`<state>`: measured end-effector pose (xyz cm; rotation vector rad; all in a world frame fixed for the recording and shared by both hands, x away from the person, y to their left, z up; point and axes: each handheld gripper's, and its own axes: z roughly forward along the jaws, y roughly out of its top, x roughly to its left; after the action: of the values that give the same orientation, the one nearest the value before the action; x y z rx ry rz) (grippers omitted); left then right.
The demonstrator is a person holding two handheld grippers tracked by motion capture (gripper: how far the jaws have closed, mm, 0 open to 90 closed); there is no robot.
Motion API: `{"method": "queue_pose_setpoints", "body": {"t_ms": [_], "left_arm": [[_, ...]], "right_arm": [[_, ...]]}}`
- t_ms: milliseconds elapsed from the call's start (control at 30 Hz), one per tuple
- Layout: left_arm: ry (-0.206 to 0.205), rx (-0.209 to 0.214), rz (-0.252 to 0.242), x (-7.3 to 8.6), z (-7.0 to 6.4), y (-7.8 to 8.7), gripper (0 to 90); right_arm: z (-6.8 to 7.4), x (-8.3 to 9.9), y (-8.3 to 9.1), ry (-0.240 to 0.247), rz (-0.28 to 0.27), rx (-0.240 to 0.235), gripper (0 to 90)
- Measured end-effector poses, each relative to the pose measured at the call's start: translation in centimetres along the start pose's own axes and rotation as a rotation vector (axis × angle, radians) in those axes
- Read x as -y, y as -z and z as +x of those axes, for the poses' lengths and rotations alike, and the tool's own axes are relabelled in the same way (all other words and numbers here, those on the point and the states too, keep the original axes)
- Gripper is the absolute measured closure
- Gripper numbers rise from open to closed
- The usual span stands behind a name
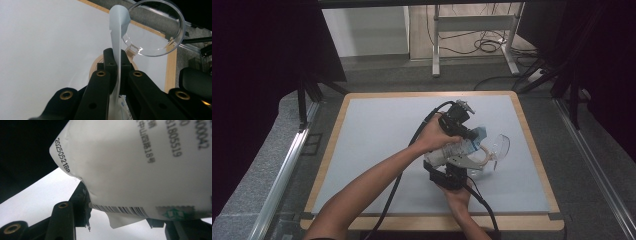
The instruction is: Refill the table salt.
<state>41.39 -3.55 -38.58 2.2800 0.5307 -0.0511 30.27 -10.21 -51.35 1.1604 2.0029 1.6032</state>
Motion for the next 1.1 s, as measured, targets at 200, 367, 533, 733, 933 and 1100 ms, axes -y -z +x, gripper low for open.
{"method": "queue_pose_setpoints", "body": {"t_ms": [200, 367, 533, 733, 933, 1100], "left_arm": [[0.001, 0.005, 0.006, 0.00, -0.05, -0.01, 90.0], [-0.001, 0.008, 0.013, -0.10, -0.04, -0.14, 90.0], [-0.004, 0.008, 0.020, -0.32, -0.04, -0.21, 90.0], [-0.003, 0.005, 0.030, -0.46, -0.15, -0.21, 90.0], [-0.006, 0.006, 0.034, -0.41, -0.20, -0.25, 90.0], [-0.005, 0.008, 0.035, -0.43, -0.20, -0.38, 90.0]], "right_arm": [[0.02, 0.02, -0.11, 0.007, 0.003, 0.008, 47.6], [0.09, -0.04, -0.14, 0.006, -0.002, 0.009, 47.6], [0.12, -0.28, -0.09, -0.002, -0.011, 0.006, 47.6], [0.15, -0.38, -0.14, -0.003, -0.017, 0.007, 47.8], [0.22, -0.34, -0.27, 0.006, -0.015, 0.016, 48.2], [0.21, -0.40, -0.35, 0.004, -0.016, 0.019, 48.3]]}}
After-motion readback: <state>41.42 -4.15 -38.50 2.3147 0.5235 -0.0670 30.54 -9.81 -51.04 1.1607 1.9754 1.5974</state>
